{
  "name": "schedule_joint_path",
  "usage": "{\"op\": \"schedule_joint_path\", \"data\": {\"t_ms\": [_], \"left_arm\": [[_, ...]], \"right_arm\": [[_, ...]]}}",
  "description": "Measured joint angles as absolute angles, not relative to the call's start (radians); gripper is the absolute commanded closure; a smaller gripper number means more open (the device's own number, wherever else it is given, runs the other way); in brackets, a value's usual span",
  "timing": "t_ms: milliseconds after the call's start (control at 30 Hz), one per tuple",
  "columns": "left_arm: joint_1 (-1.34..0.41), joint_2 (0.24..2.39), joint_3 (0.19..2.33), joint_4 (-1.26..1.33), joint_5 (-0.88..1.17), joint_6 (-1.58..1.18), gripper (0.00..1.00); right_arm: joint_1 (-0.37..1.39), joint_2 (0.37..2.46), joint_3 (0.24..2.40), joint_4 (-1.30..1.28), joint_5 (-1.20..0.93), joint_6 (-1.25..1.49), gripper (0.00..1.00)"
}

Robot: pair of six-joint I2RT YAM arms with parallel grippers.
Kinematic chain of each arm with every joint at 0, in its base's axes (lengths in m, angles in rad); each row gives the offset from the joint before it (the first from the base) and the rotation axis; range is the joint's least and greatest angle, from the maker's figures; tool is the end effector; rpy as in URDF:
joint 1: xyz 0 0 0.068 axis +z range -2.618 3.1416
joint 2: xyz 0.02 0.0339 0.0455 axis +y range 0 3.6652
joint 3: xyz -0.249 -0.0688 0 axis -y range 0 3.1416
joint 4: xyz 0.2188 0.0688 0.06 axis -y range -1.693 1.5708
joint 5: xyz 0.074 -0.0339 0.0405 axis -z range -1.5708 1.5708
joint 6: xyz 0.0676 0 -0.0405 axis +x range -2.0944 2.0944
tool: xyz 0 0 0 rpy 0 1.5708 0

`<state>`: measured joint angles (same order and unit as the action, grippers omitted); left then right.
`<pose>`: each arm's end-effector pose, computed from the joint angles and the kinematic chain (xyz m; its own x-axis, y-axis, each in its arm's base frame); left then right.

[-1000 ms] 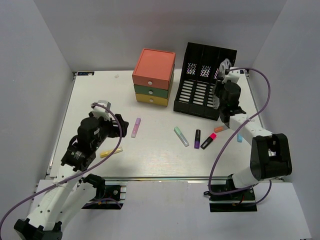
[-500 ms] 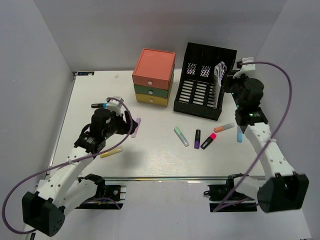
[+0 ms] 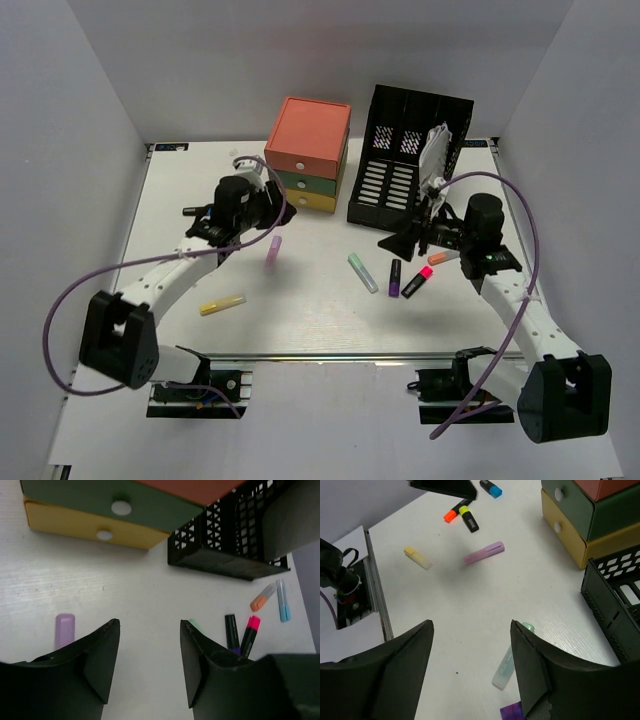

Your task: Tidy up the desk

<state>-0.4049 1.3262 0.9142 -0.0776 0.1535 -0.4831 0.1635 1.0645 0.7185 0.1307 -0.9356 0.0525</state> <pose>0.2795 -0.1310 0.2562 -0.6212 -0.2332 -0.7481 0.2538 0.8434 -0.4736 0.2249 0.0923 0.2891 -0.2563 -0.0107 -0.9665 -0.8602 0.4586 0.2230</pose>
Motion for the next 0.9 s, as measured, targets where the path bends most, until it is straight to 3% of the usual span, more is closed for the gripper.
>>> {"op": "schedule_joint_path", "data": {"t_ms": [100, 133, 167, 200, 267, 300, 333, 433, 467, 500, 667, 900], "left_arm": [[-0.405, 1.444, 0.994, -0.044, 0.141, -0.509, 0.36], [-0.405, 1.483, 1.026, -0.038, 0.141, -0.513, 0.30], [-0.405, 1.517, 1.053, -0.028, 0.138, -0.517, 0.30], [-0.405, 1.545, 1.073, -0.017, 0.137, -0.519, 0.30], [-0.405, 1.570, 1.084, -0.015, 0.130, -0.514, 0.31], [-0.405, 1.578, 1.084, -0.017, 0.127, -0.511, 0.36], [-0.405, 1.586, 1.084, -0.020, 0.122, -0.506, 0.53], [-0.405, 1.599, 1.083, -0.026, 0.109, -0.490, 0.86], [-0.405, 1.600, 1.079, -0.021, 0.106, -0.483, 0.90], [-0.405, 1.600, 1.078, -0.015, 0.107, -0.484, 0.91], [-0.405, 1.629, 1.073, 0.067, 0.104, -0.506, 0.58], [-0.401, 1.796, 1.124, 0.108, 0.109, -0.551, 0.45]], "right_arm": [[0.161, 1.030, 0.698, 0.141, -0.942, 0.053, 0.31], [0.161, 1.019, 0.697, 0.144, -0.947, 0.051, 0.42], [0.159, 1.008, 0.697, 0.147, -0.956, 0.046, 0.51], [0.158, 0.999, 0.697, 0.151, -0.968, 0.045, 0.74], [0.157, 0.984, 0.695, 0.154, -0.987, 0.032, 0.94], [0.156, 0.976, 0.694, 0.152, -0.995, 0.030, 1.00], [0.155, 0.969, 0.692, 0.152, -1.001, 0.027, 1.00], [0.150, 0.956, 0.691, 0.146, -1.007, 0.014, 0.97], [0.150, 0.955, 0.691, 0.144, -1.008, 0.009, 0.94], [0.150, 0.955, 0.691, 0.139, -1.008, 0.003, 0.85], [0.149, 0.956, 0.691, 0.111, -1.009, -0.027, 0.75], [0.144, 0.957, 0.691, 0.093, -1.007, -0.051, 0.74]]}}
